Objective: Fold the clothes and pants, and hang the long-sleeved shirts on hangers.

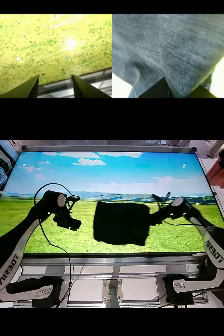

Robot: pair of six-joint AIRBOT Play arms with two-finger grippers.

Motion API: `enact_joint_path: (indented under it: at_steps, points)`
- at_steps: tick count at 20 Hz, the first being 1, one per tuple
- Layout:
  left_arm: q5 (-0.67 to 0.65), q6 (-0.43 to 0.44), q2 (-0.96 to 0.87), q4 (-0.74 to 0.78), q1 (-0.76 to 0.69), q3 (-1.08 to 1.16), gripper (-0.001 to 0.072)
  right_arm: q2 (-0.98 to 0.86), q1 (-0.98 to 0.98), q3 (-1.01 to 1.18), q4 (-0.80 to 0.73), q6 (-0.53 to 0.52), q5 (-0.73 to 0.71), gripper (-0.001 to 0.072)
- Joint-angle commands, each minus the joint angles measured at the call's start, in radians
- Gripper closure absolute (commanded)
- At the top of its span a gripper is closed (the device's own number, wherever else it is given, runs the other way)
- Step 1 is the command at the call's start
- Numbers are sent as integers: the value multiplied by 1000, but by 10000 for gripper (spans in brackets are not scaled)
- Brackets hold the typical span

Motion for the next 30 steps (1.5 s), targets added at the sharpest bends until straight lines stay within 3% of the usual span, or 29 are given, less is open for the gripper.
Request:
enact_joint_path:
  at_steps: [1, 3, 5, 9, 10, 12, 13, 19, 23, 25, 27, 30]
  points:
    - [1, -12, 22, 2, 1, -18, 223, 85, -187, 80, -336, 133, 116, 690]
    - [1, -12, 30, 2, 1, -18, 223, 159, -354, 93, -533, 182, 141, 690]
    - [2, -12, 30, 2, 1, -18, 223, 214, -552, 93, -631, 185, 154, 690]
    - [1, -12, 30, 2, 1, -18, 223, 241, -925, 90, -583, 262, 126, 684]
    - [1, -12, 30, 2, 1, -18, 223, 241, -988, 85, -573, 270, 119, 608]
    - [1, -12, 30, 2, 1, -18, 224, 241, -1064, 77, -552, 294, 109, 272]
    - [1, -12, 30, 2, 1, -18, 224, 244, -1077, 77, -538, 291, 109, 198]
    - [1, -11, 30, 2, 1, -18, 224, 394, -982, 79, -390, 253, 40, 201]
    - [1, -11, 30, 2, 1, -18, 224, 515, -795, 78, -247, 200, 142, 219]
    - [1, -11, 30, 2, 1, -18, 224, 569, -653, 77, -242, 200, 216, 392]
    - [1, -11, 30, 2, 1, -18, 224, 619, -491, 59, -240, 201, 265, 692]
    - [1, -11, 30, 2, 1, -18, 224, 678, -236, -19, -238, 240, 292, 690]
